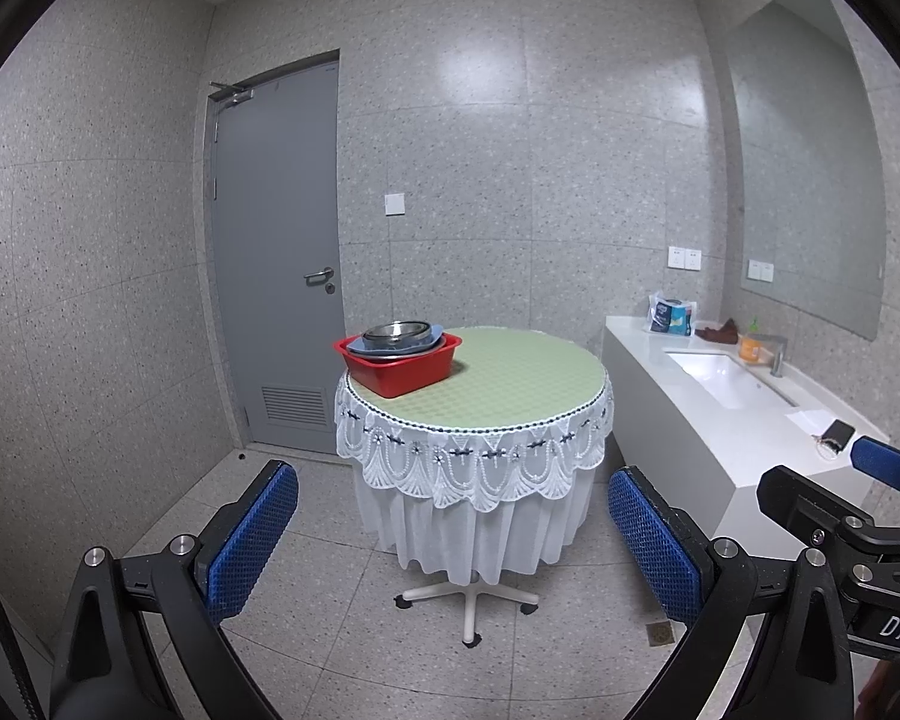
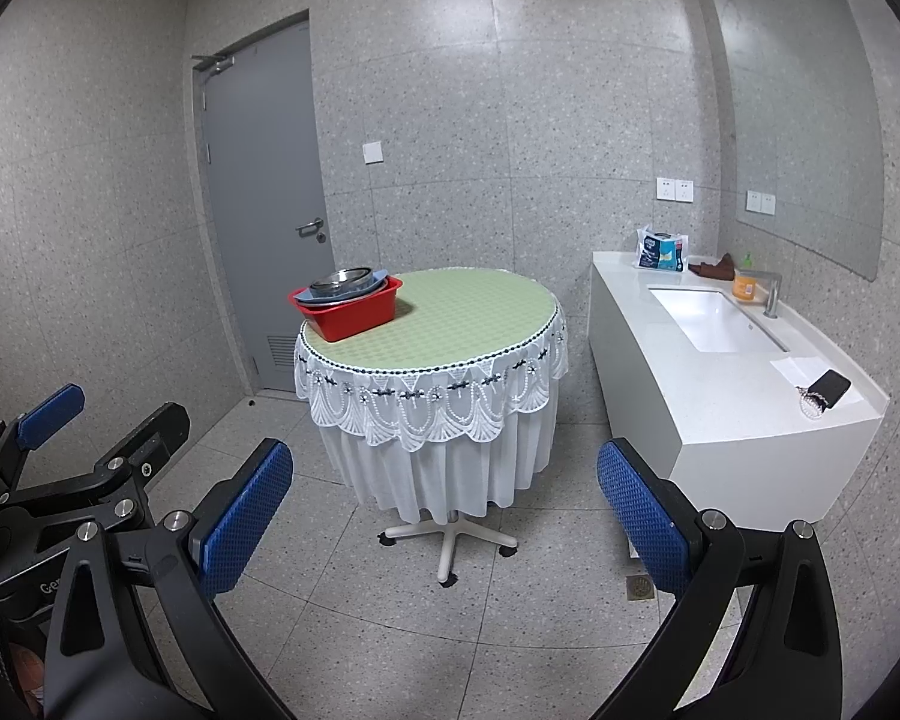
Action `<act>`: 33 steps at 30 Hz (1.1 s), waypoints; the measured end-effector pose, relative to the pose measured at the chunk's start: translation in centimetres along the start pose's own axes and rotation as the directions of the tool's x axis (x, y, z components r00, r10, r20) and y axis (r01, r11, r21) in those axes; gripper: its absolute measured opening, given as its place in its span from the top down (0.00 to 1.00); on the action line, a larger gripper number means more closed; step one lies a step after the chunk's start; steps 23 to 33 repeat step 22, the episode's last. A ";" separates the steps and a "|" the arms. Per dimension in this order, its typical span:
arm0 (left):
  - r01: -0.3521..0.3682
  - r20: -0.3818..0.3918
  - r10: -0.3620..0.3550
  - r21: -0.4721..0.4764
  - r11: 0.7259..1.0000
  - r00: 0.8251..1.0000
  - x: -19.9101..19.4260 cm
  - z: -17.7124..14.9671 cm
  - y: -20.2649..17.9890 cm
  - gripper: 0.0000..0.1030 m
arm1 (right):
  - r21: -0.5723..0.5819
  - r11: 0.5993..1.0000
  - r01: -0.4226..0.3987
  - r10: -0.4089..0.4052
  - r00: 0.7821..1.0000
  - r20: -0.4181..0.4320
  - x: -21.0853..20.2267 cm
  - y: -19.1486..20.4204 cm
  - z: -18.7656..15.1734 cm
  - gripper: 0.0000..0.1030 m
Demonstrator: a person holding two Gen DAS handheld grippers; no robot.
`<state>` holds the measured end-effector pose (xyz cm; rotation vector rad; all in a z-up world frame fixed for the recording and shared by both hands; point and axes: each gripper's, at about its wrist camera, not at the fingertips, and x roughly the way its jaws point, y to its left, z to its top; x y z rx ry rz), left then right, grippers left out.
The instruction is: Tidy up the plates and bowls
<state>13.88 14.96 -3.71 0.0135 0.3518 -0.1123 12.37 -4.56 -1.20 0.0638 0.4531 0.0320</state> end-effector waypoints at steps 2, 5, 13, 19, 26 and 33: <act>-0.002 -0.001 0.002 0.000 1.000 1.000 0.1 0.0 -0.1 0.01 | -0.001 1.000 0.001 -0.001 1.000 0.000 0.0 0.0 0.0 0.00; -0.004 -0.003 0.004 -0.002 1.000 1.000 0.2 -0.1 -0.2 0.01 | -0.002 1.000 -0.001 0.001 1.000 -0.003 0.2 0.0 0.0 0.00; -0.010 -0.013 0.010 -0.001 1.000 1.000 0.5 0.0 -1.0 0.01 | -0.006 1.000 -0.005 0.005 1.000 -0.014 0.7 -0.1 0.2 0.00; -0.018 -0.026 0.018 0.003 1.000 0.999 1.5 0.5 -1.5 0.01 | -0.006 1.000 -0.014 0.014 0.999 -0.032 1.9 -0.9 0.6 0.00; -0.028 -0.031 0.029 0.008 1.000 0.999 2.4 1.0 -1.9 0.01 | -0.003 1.000 -0.024 0.023 0.999 -0.042 3.0 -1.5 1.0 0.00; -0.028 -0.031 0.029 0.008 1.000 0.999 2.4 1.0 -1.9 0.01 | -0.003 1.000 -0.024 0.023 0.999 -0.042 3.0 -1.5 1.0 0.00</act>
